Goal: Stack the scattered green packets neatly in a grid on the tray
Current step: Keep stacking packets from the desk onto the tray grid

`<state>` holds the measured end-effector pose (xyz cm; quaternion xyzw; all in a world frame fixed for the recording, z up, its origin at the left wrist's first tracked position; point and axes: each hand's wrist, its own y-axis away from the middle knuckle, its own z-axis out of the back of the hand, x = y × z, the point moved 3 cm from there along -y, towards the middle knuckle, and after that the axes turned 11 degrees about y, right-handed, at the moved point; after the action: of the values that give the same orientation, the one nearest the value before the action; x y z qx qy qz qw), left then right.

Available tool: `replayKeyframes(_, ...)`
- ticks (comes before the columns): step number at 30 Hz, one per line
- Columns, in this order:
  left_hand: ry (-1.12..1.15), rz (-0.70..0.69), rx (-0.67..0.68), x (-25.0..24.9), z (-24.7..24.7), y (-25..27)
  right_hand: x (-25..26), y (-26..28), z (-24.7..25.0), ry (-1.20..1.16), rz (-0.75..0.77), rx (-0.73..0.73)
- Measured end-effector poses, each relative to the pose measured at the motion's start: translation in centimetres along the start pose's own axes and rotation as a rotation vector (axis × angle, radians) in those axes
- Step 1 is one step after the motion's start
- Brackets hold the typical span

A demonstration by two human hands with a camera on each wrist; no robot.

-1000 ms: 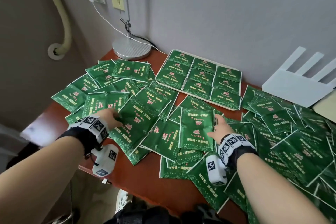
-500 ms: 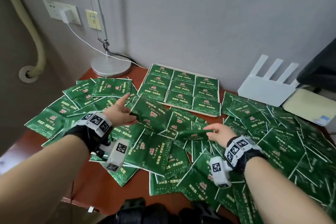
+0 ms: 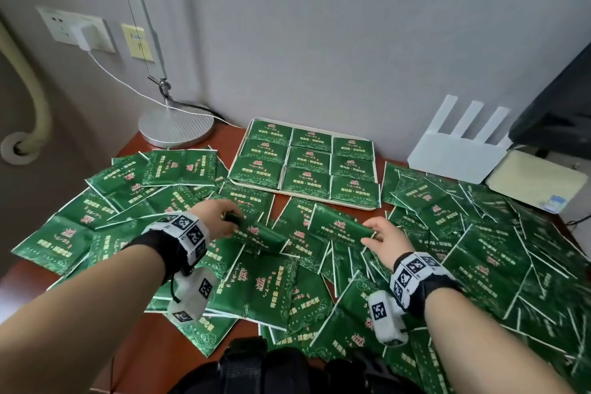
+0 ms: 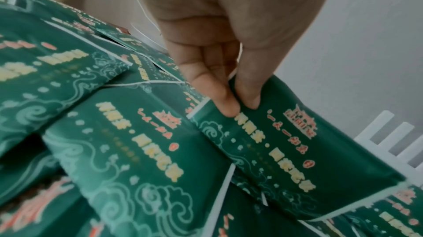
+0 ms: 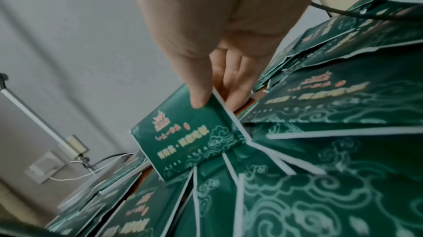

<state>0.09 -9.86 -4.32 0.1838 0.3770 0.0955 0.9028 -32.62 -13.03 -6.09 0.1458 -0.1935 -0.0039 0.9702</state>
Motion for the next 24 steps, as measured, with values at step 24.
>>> replayKeyframes(24,0.176,-0.040,0.127,-5.4,-2.2,-2.7,3.3,-2.7,1.1,0.030,0.174,-0.061)
